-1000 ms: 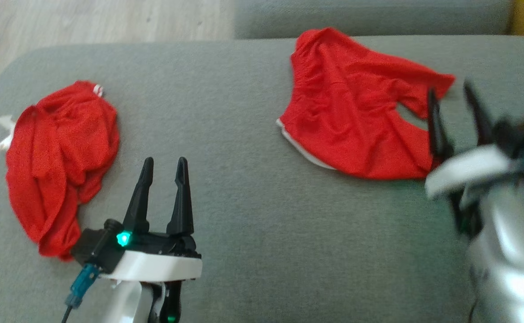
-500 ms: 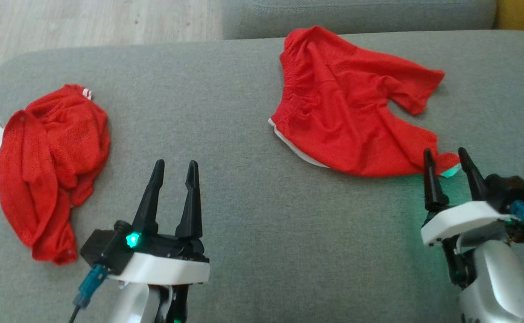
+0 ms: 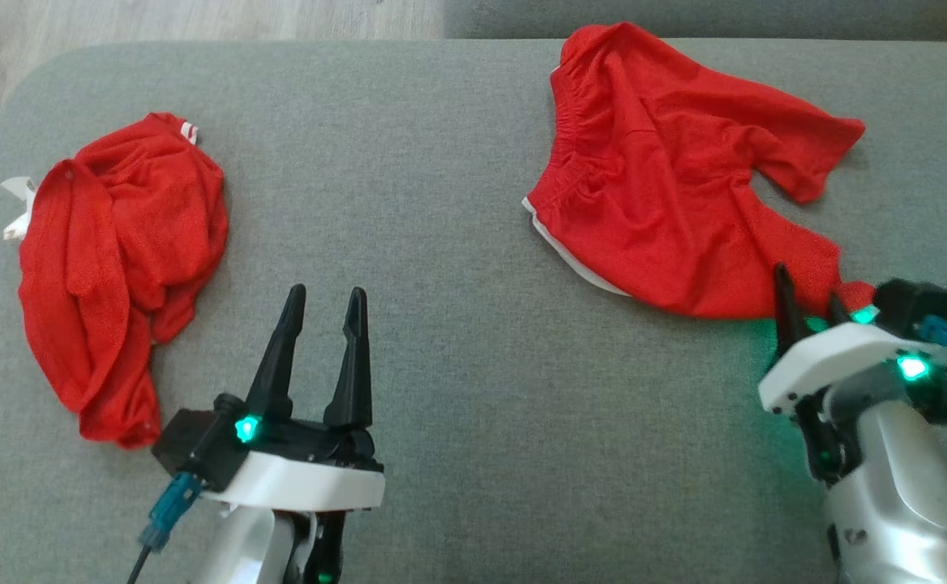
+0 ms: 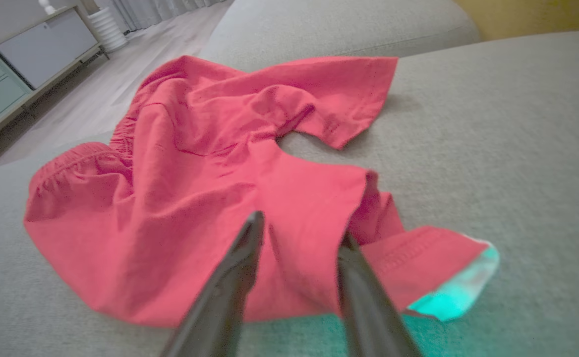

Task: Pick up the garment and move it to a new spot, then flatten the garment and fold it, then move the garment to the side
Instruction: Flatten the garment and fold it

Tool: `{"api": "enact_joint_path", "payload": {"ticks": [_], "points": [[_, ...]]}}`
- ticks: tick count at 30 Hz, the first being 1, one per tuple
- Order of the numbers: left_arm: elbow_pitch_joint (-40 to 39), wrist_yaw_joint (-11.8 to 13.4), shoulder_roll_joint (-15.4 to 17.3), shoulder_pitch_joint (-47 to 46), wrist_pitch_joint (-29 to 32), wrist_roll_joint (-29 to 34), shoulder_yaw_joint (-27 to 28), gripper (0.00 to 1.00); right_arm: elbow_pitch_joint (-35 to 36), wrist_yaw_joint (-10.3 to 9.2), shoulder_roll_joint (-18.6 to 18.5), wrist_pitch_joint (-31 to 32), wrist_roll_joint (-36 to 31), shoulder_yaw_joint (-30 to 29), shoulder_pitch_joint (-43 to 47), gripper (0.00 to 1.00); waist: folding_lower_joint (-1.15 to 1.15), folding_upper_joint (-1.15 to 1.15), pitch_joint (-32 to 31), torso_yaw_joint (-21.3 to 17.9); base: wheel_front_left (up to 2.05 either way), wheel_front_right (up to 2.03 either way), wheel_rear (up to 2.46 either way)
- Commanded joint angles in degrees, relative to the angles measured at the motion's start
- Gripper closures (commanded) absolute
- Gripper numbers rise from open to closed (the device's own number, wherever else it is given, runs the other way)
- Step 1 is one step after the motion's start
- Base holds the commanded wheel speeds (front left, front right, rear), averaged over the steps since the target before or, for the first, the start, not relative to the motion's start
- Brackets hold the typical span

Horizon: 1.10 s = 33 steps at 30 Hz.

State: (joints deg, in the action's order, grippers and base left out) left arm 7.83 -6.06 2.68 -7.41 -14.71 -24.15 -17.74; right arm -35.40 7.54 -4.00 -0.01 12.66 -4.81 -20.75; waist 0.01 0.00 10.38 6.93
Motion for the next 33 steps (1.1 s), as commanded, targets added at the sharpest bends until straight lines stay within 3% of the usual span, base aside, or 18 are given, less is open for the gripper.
{"api": "enact_joint_path", "payload": {"ticks": [1,10,18,23,30,31,32,33], "points": [[-1.4,-0.3,0.2,-2.3,-0.3,0.3,1.5,0.00,1.7,-0.05,0.3,-0.6,0.5,2.1,-2.2,1.00,-0.01,0.00,-0.1,0.0,0.00,0.00,0.00],[-1.3,-0.1,0.2,-1.3,-0.3,0.3,2.5,0.00,9.9,-0.05,-0.2,-0.9,4.6,7.8,-0.2,1.00,-0.01,0.00,-2.3,-1.4,0.00,0.00,0.00],[-1.9,0.0,0.2,-1.7,-0.3,0.1,1.7,0.00,18.1,-0.05,-1.4,6.4,4.1,1.1,-1.1,1.00,-0.01,0.00,-0.6,-1.2,0.00,0.00,0.00],[-1.8,-0.2,0.2,-3.1,-0.3,0.0,0.7,0.00,12.8,-0.05,-1.5,12.2,1.5,-7.1,-5.4,1.00,-0.01,0.00,1.4,0.3,0.00,0.00,0.00],[-1.1,-0.3,0.2,-4.2,-0.3,-0.1,0.1,0.00,1.9,-0.05,-2.8,12.5,-4.1,-14.3,-14.0,1.00,-0.01,0.00,2.7,2.0,0.00,0.00,0.00],[-1.1,-0.3,0.2,-4.3,-0.3,-0.1,0.0,0.00,0.3,-0.05,-2.9,12.5,-4.4,-14.8,-14.9,0.65,-0.01,0.00,2.8,2.2,0.00,0.00,0.00],[-1.1,-0.3,0.2,-4.3,-0.3,-0.2,0.0,0.00,-1.1,-0.05,-2.9,12.2,-4.4,-15.2,-15.9,0.00,-0.01,0.00,2.8,2.3,0.00,0.00,0.00],[-1.1,-0.3,0.2,-4.3,-0.3,-0.2,0.0,0.00,-1.1,-0.05,-2.9,12.2,-4.4,-15.2,-15.9,0.00,-0.01,0.00,2.8,2.3,0.00,0.00,0.00]]}}
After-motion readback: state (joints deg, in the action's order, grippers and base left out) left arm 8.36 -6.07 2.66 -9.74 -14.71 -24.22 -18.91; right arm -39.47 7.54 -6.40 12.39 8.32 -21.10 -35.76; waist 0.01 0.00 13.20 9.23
